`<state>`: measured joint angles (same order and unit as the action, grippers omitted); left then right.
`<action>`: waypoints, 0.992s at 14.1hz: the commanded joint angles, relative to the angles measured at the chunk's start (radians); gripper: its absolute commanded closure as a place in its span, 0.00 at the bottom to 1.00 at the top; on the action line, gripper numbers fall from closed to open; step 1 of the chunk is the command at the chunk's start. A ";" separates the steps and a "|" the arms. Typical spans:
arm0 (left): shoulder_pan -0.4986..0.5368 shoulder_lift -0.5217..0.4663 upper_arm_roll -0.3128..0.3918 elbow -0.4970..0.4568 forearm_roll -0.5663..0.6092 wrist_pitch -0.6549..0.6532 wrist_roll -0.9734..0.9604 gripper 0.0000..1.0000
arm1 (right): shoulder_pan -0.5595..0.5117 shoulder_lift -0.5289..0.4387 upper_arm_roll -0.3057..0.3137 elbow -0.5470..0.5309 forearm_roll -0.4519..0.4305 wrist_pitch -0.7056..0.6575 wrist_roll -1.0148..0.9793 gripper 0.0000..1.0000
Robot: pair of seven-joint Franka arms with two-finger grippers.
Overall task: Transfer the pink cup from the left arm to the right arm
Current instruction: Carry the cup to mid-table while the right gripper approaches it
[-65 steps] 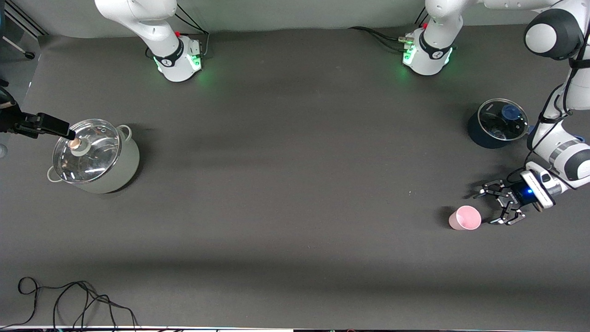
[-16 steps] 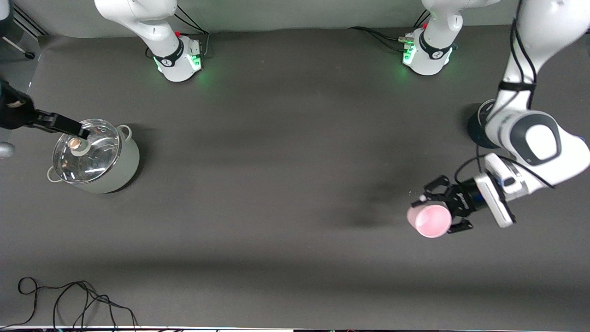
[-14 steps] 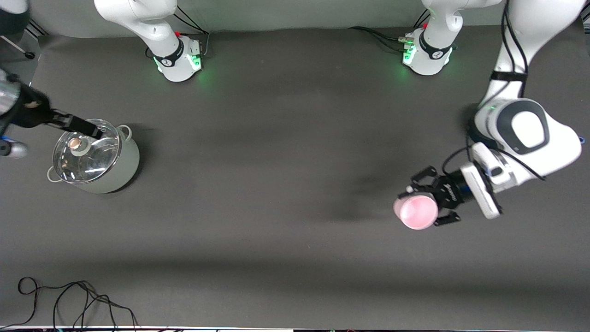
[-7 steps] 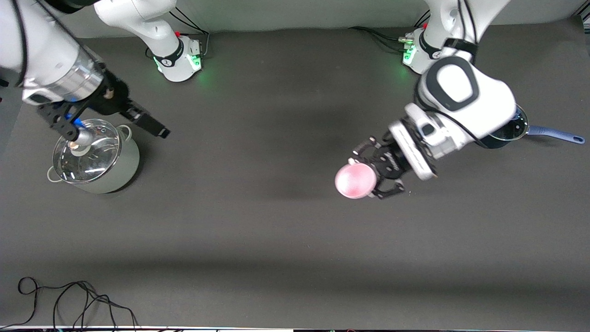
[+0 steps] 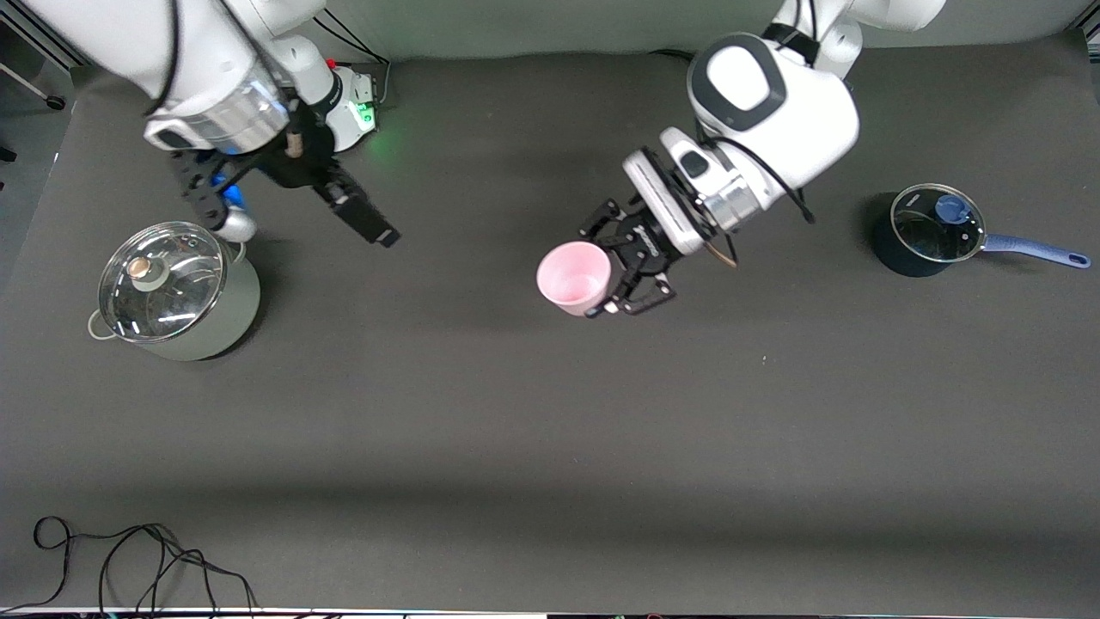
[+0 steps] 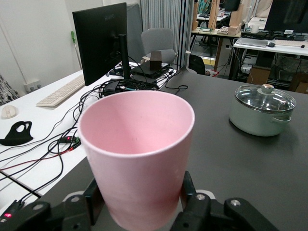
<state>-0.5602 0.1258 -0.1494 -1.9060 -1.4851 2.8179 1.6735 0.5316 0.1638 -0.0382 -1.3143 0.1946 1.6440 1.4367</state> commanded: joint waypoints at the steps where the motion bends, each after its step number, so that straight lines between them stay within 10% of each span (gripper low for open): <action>1: -0.050 -0.011 0.018 -0.004 -0.030 0.044 0.022 0.60 | 0.057 0.043 -0.012 0.070 0.026 0.058 0.166 0.00; 14: -0.053 0.012 0.002 0.033 -0.034 0.081 -0.028 0.60 | 0.209 0.150 -0.014 0.078 -0.006 0.189 0.344 0.00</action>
<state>-0.5992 0.1268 -0.1496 -1.8973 -1.4976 2.8774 1.6558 0.7131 0.2668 -0.0384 -1.2798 0.1951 1.8159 1.7534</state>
